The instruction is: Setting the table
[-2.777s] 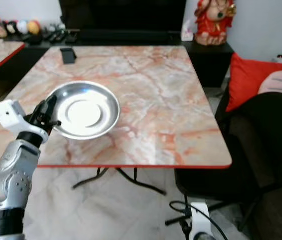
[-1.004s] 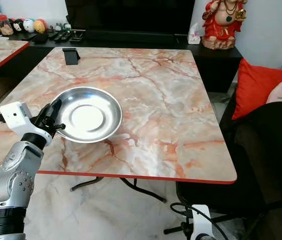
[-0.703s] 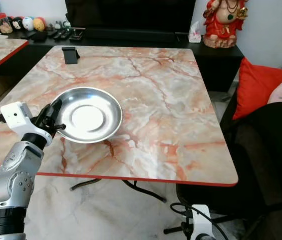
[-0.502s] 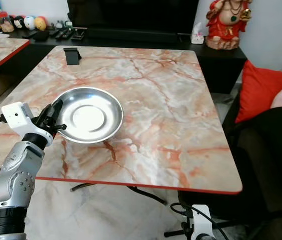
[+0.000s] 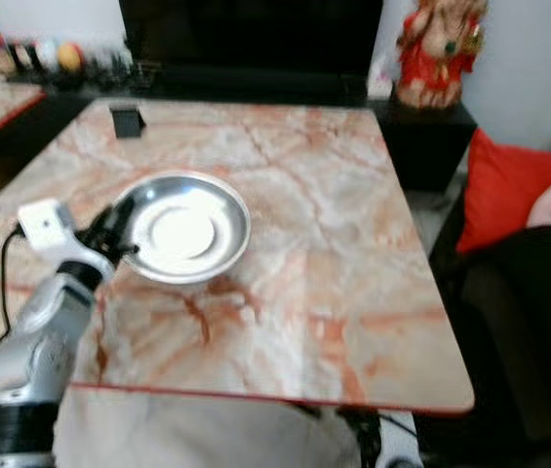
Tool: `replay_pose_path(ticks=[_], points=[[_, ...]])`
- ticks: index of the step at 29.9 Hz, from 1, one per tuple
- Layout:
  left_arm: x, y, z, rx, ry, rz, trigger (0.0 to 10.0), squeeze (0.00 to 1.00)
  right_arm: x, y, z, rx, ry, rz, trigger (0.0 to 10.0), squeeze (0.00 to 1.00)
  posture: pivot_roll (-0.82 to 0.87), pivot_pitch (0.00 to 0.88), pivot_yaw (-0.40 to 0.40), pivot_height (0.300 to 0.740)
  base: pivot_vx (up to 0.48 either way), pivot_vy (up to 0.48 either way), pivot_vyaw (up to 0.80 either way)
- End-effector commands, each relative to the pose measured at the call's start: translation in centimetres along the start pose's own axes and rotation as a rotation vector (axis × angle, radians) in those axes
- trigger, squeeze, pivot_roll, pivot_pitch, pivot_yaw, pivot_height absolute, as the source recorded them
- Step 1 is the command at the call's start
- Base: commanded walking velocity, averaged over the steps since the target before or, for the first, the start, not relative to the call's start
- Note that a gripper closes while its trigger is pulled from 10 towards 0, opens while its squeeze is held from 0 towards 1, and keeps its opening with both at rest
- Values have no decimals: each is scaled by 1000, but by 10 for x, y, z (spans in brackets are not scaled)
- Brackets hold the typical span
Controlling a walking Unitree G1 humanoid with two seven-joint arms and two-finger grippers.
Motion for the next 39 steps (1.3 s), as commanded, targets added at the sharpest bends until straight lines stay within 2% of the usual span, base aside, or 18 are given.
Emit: replay_pose_path(ticks=[1,5,9,14,28,31,39], points=[[-7,1,1,-1,-37,8,10000,0,-5,-3,-2,8,-14,0,10000,0,-18,0,-11,707,0,0,0],[4,-9,-1,48,-20,6,10000,0,-6,-3,-2,8,-15,-1,10000,0,-24,0,-8,707,0,0,0],[8,-18,-3,98,-18,10,10000,0,-5,-2,-1,14,-1,-47,10000,0,-23,0,-8,707,0,0,0],[13,-30,-8,146,-10,16,10000,0,-4,-2,-1,13,0,-39,10000,0,-19,0,-8,707,0,0,0],[11,-57,-15,229,-23,-37,10000,0,-4,-2,-1,12,0,-37,10000,0,-28,0,-3,707,0,0,0],[11,-67,-19,263,-38,-34,10000,0,-3,-1,-1,11,0,-37,10000,0,-28,0,-1,707,0,0,0],[15,-74,-24,292,-46,-16,10000,0,-3,-2,-1,13,2,-38,10000,0,-25,0,1,707,0,0,0]])
Point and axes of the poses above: a point about 5 cm out from each wrist's last joint towards the gripper, its own z axis pointing out of the wrist towards the gripper, its own y axis along the axis of the wrist's last joint, x = y × z, the point moved 2 cm from there along z, pointing out of the wrist towards the gripper, and after that the axes turned 8 degrees about z, right-handed, at the moved point
